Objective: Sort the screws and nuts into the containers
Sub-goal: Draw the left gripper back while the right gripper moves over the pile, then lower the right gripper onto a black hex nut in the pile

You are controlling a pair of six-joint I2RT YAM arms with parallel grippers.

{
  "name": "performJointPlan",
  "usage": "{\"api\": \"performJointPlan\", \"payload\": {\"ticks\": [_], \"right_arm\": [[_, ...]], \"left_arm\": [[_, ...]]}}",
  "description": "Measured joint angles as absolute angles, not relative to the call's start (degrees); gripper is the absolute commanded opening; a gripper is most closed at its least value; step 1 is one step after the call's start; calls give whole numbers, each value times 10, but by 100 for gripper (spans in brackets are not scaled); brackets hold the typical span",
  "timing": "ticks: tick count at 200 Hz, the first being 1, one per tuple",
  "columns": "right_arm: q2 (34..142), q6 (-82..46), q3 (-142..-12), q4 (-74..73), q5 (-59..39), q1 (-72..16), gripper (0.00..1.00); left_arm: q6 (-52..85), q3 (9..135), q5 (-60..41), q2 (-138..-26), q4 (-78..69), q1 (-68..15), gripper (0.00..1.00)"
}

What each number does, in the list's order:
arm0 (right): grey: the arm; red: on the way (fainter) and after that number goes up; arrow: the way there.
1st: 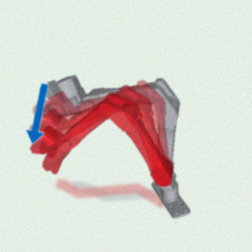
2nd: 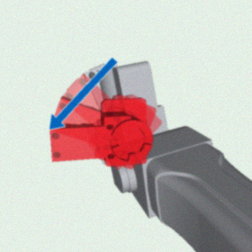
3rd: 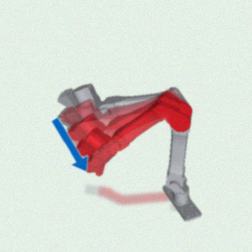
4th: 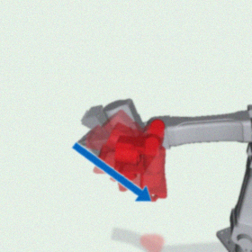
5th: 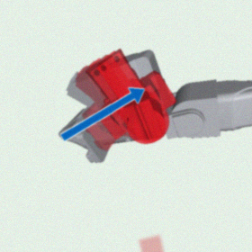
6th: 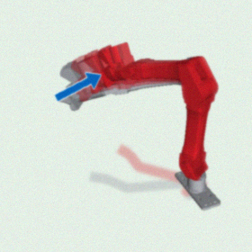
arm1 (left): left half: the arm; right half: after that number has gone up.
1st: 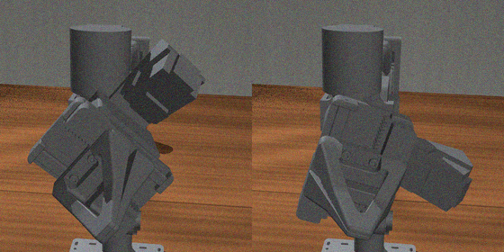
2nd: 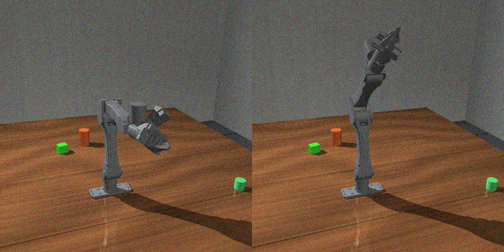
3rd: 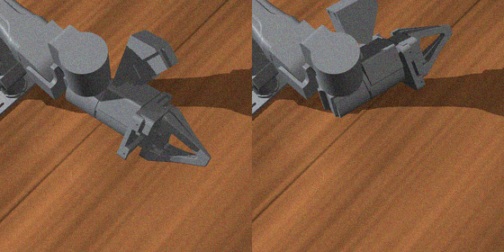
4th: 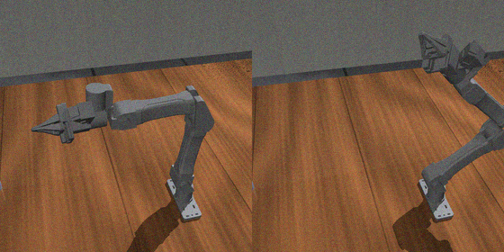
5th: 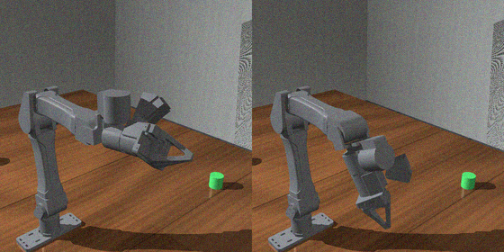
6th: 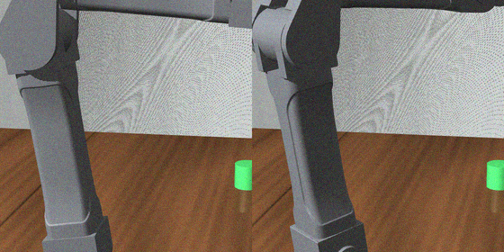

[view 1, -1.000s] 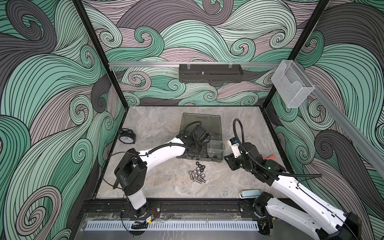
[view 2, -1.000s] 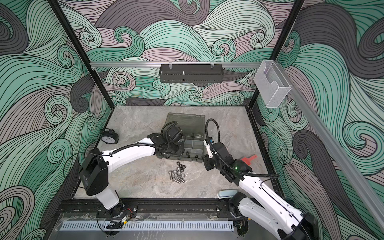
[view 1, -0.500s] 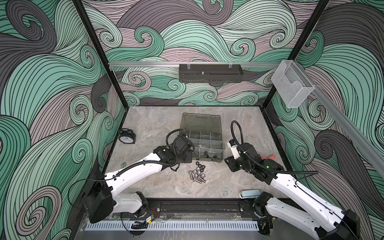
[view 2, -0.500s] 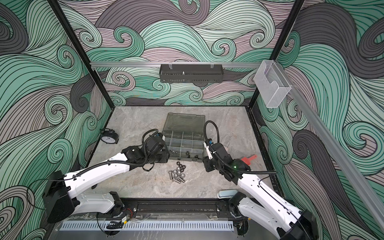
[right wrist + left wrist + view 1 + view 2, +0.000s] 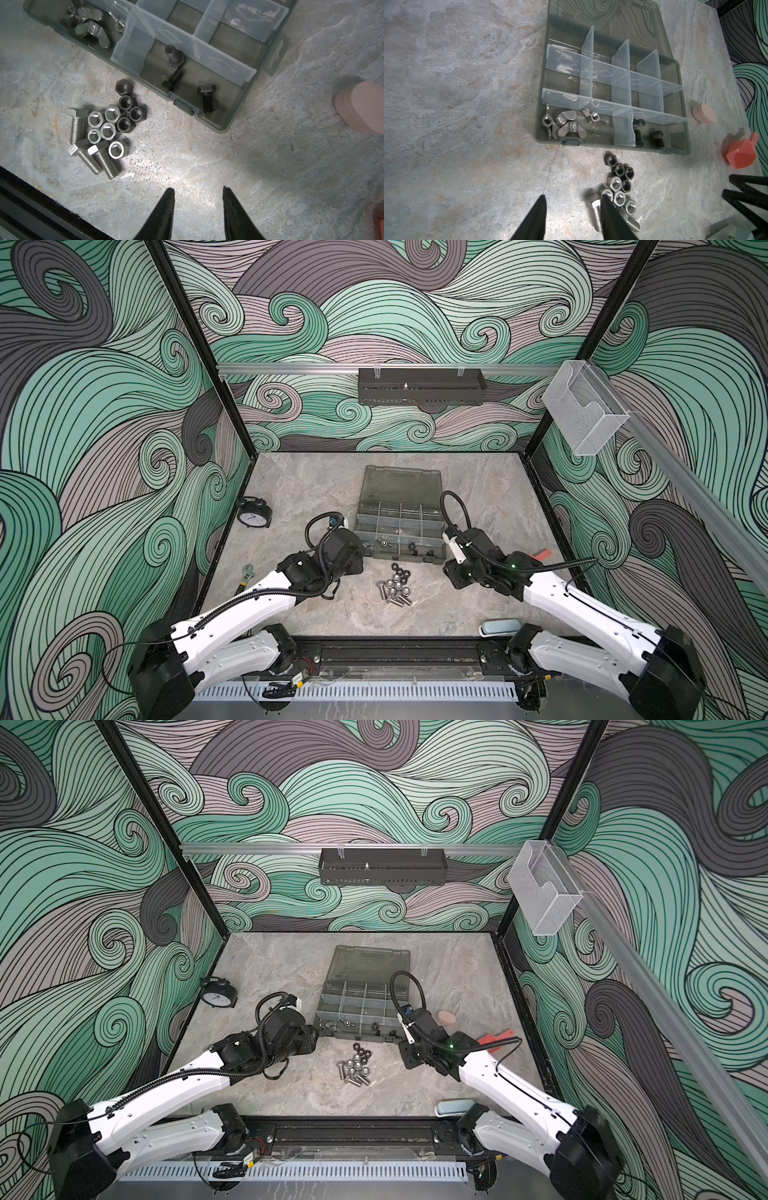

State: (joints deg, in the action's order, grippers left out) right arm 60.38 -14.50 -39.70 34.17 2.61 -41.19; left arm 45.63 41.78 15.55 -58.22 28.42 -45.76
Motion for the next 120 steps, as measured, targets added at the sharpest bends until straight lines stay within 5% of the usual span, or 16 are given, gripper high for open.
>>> {"api": "performJointPlan", "payload": {"ticks": [120], "right_arm": [[775,-157,-466,254,41,-518,40]], "left_arm": [[469,400,180,-499,326,-434,47]]}}
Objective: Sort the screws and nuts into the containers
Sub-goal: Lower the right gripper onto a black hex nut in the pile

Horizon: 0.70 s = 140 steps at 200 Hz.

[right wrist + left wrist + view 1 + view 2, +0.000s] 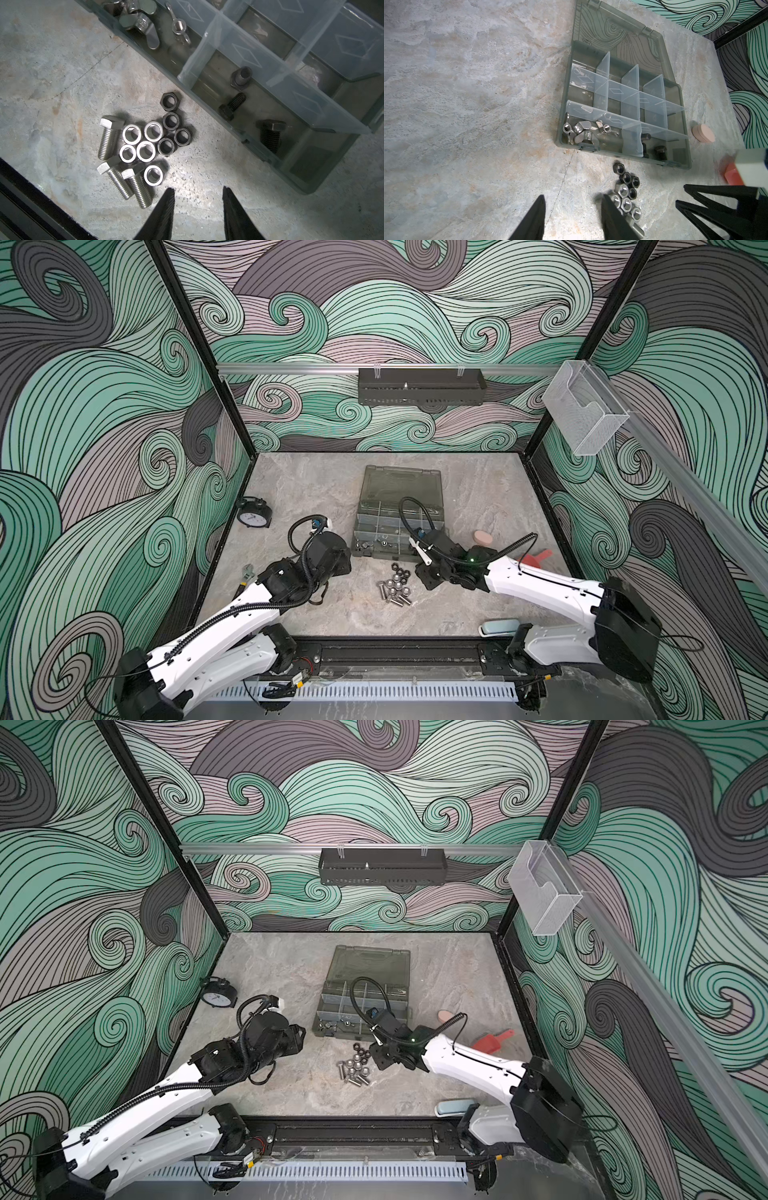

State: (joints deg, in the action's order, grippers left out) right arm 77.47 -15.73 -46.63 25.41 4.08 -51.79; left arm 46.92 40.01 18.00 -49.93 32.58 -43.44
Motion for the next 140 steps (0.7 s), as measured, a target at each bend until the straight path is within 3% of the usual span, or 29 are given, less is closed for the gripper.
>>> {"api": "performJointPlan", "payload": {"ticks": [140], "right_arm": [[936,-159,-521,198,43,-538,38]], "left_arm": [[485,386,156,-489,339,-432,46]]}}
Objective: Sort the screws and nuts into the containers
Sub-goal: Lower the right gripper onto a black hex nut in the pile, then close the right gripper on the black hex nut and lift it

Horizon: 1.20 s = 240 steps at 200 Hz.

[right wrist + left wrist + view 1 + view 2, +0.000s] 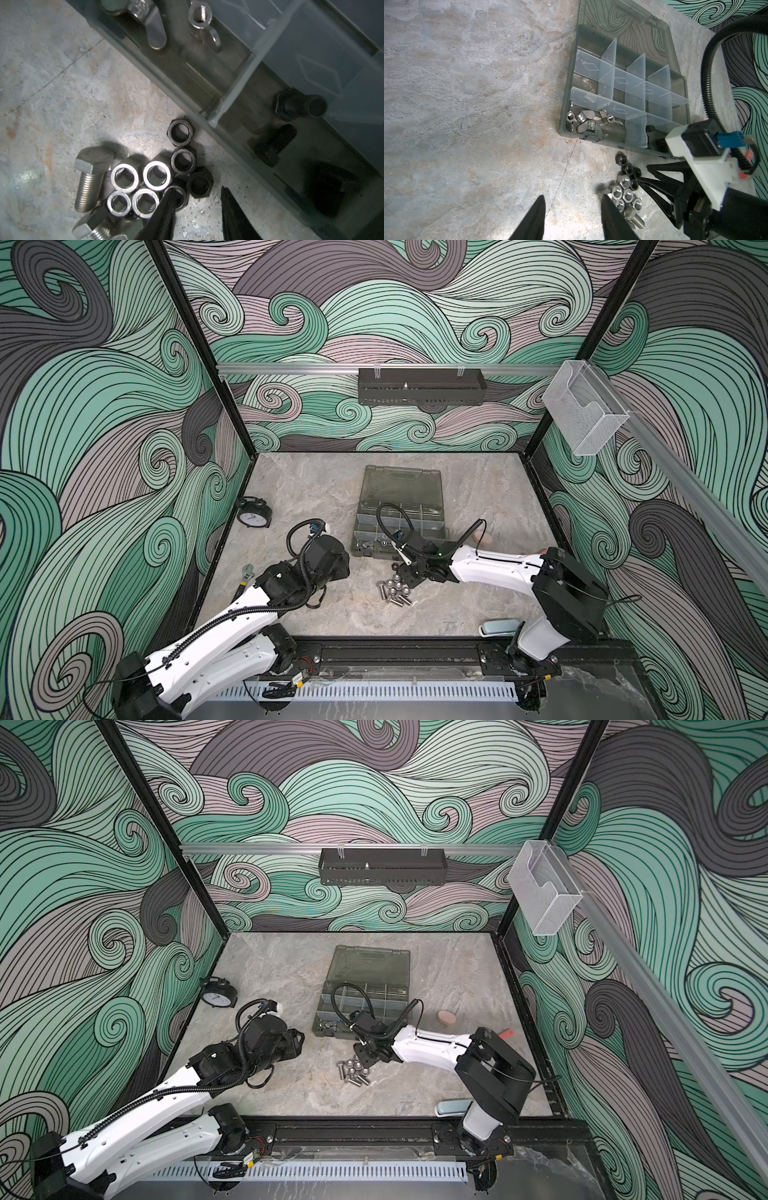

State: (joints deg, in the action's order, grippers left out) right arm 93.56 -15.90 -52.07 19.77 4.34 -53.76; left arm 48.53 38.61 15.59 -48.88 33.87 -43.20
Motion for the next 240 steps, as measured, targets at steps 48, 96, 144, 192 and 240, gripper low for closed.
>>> {"api": "performJointPlan", "payload": {"ticks": [48,96,144,192,240], "right_arm": [[952,-170,-528,192,55,-538,36],[966,-182,-528,190,63,-538,34],[964,-197,-522,189,80,-539,31],[961,-209,-503,190,90,-537,30],[961,-216,-500,180,90,-537,30]], "left_arm": [[485,387,147,-494,339,-432,46],[485,390,142,-494,339,-432,46],[485,390,135,-493,339,-432,46],[485,389,129,-485,339,-432,46],[487,388,122,-477,339,-432,46]]}}
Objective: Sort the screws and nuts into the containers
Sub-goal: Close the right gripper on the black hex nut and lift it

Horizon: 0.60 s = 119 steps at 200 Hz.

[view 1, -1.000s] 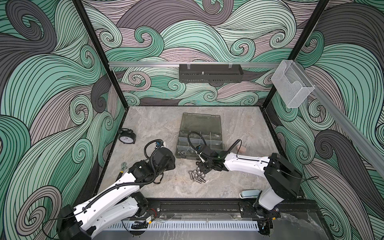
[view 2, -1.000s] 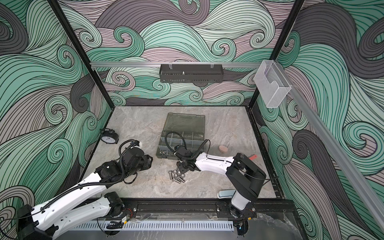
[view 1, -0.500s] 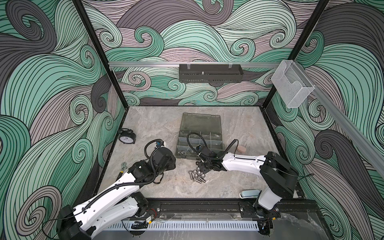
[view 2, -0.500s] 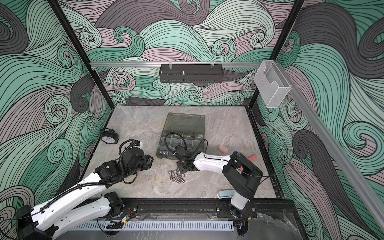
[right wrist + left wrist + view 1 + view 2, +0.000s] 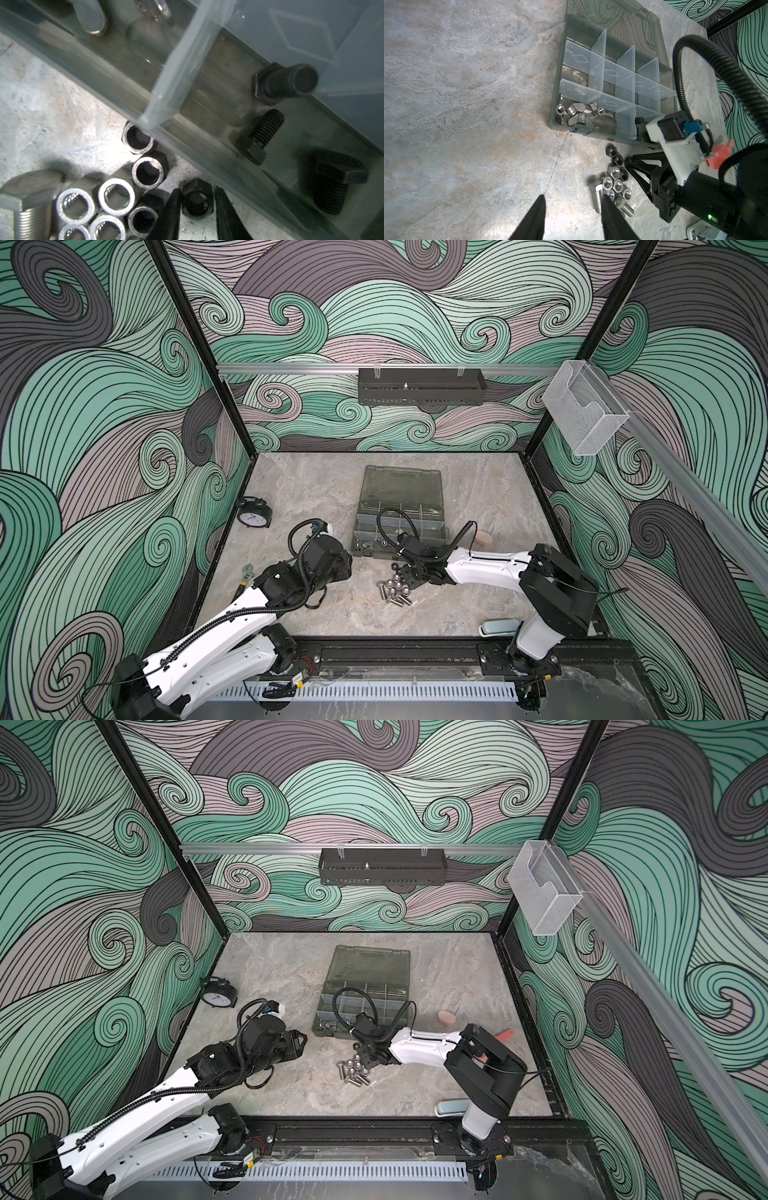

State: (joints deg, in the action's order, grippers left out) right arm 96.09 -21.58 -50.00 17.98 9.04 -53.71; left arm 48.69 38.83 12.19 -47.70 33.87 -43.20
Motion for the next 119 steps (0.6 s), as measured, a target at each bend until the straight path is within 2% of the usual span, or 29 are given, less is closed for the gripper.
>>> {"api": "performJointPlan", "payload": {"ticks": [39,79,119], "right_arm": [[961,-215,-500,176,90,-535,23],[955,-215,-494,172,87,-534,22],[853,-203,-481,208,88,-533,23]], "left_arm": [[491,387,120,-469,339,-432,46],[498,385,117,-461,339,-432,46],[500,382,118,-452,342,-432,46]]}}
